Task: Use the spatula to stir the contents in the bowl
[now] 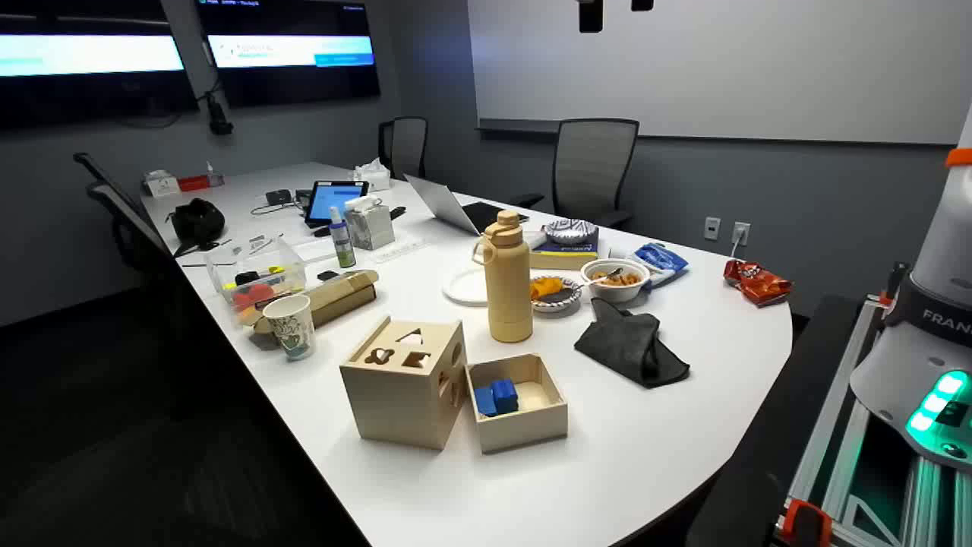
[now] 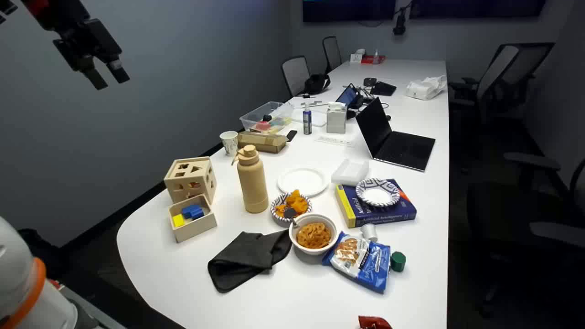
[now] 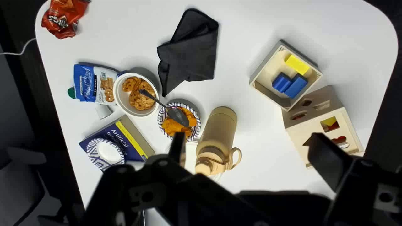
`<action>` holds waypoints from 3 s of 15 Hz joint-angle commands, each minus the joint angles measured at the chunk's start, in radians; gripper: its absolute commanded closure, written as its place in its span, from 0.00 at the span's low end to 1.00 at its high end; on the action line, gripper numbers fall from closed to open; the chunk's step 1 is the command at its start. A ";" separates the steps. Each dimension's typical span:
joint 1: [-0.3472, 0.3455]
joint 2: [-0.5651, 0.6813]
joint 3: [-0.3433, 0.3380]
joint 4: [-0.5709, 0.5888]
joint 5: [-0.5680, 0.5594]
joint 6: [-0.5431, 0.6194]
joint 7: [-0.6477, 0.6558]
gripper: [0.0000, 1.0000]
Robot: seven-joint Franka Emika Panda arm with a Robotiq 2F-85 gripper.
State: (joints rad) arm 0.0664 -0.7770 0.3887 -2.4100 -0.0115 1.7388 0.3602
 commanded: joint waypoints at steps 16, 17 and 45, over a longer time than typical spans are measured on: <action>0.022 0.259 -0.288 0.087 -0.024 0.053 -0.435 0.00; 0.019 0.296 -0.316 0.095 -0.023 0.076 -0.489 0.00; -0.372 1.306 -0.495 0.534 0.311 0.156 -1.334 0.00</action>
State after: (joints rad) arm -0.2563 0.4222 -0.1420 -1.9857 0.2673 1.9350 -0.9446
